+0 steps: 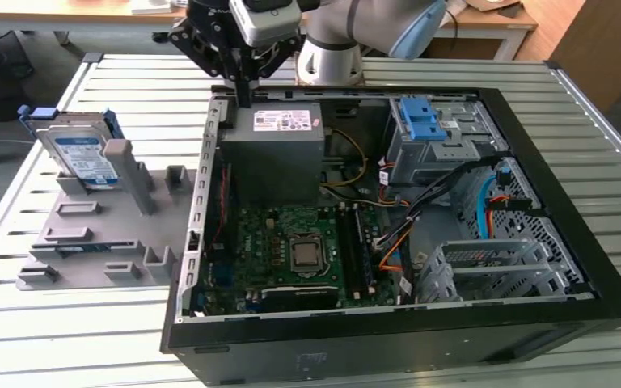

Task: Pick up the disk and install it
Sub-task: 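Reach for the disk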

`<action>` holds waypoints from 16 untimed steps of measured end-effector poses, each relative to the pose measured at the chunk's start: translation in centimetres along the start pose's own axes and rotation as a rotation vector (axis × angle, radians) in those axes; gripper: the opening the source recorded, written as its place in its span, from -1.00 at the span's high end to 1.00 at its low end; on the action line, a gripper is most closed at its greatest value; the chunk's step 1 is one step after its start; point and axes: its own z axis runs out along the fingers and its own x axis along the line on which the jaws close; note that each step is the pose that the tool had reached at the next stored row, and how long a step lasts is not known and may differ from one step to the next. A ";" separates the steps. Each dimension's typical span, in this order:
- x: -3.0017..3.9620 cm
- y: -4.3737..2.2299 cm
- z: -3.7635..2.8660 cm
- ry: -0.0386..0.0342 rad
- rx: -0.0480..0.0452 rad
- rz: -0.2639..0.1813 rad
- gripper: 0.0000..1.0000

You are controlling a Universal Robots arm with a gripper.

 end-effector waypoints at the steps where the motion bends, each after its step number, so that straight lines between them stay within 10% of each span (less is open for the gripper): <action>1: 0.06 0.00 0.01 0.0009 0.0001 0.000 0.79; 16: 1.53 -0.08 0.25 0.0111 0.0010 0.000 0.79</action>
